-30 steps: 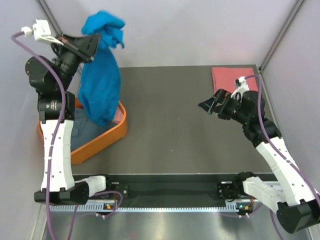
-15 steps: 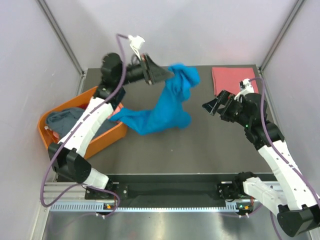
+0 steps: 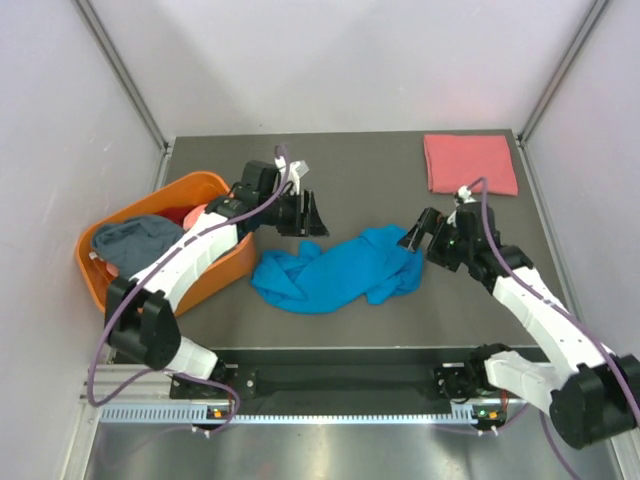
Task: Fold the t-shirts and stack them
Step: Move the tshirt to the center of the board, then flatten the tshirt out
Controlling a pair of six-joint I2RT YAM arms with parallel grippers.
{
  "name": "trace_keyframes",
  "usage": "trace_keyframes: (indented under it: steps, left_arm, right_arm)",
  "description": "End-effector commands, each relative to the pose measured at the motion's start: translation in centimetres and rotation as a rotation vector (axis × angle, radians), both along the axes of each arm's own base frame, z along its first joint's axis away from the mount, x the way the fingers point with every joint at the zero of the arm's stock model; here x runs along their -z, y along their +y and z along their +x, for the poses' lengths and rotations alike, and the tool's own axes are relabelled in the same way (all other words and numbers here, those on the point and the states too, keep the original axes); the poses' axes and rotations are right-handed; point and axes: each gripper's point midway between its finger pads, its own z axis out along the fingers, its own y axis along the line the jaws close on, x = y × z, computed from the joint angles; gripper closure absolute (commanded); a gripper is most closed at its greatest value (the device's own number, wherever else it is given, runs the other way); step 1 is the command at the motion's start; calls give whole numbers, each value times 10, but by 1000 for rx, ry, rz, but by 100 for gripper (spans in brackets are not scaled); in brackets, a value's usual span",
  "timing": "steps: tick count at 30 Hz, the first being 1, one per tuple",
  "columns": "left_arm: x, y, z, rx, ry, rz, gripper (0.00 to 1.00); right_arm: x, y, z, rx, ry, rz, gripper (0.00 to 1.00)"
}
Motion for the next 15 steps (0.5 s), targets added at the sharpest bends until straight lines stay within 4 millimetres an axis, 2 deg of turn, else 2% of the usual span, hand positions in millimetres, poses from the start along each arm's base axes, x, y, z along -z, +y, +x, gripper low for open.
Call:
trace_keyframes:
  steps: [1,5,6,8,15]
  left_arm:
    - [-5,39,3,-111,-140,161,44]
    - [4,55,-2,-148,-123,241,46]
    - [6,58,-3,-151,-116,259,46]
    - [15,63,-6,-143,-108,294,47]
    - [57,76,-19,-127,-20,428,47]
  right_arm:
    - [16,10,8,-5,18,10,7]
    - [53,10,14,22,112,-26,17]
    - [56,12,16,25,114,-20,21]
    - [73,15,12,39,160,-15,26]
    - [111,23,13,74,195,-48,29]
